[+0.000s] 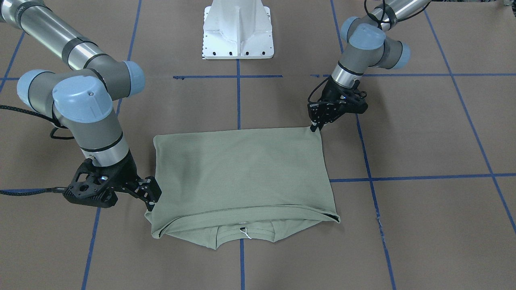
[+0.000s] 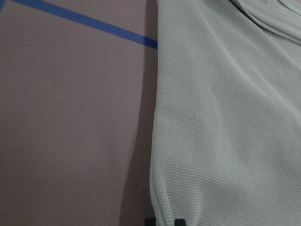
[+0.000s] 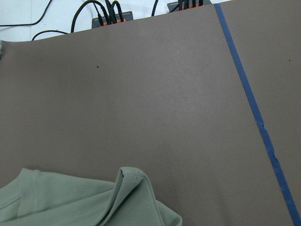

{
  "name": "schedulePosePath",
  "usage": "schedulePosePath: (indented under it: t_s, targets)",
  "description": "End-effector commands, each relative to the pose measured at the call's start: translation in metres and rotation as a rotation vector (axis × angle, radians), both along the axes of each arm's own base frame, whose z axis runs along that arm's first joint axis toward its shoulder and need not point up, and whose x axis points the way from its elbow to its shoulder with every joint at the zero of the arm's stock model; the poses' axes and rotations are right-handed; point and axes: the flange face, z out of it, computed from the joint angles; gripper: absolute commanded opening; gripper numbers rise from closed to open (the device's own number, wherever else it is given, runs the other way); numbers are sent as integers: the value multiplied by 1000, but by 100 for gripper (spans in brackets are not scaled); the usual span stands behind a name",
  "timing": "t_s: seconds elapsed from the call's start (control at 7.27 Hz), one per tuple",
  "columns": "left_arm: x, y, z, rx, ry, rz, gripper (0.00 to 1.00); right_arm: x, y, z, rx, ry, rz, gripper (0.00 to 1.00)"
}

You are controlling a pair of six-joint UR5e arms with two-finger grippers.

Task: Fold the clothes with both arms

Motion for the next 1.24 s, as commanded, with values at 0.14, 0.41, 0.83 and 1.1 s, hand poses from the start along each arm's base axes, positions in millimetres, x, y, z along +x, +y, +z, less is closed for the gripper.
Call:
schedulePosePath:
  t_s: [0.14,0.41,0.83,1.1]
  targets:
    - [-20,-6,5,76,-42,20,0,0,0,-1,0,-2,2,100]
    - [-62,-43,26,212,-158,17,0,0,0,-1,-1,-5,2,100]
    - [-127,-169,52,323,-359,-74,0,1,2,-5,6,-9,-1,100]
    - [-108,-269,54,310,-461,-87,0,2,5,-12,13,-22,0,100]
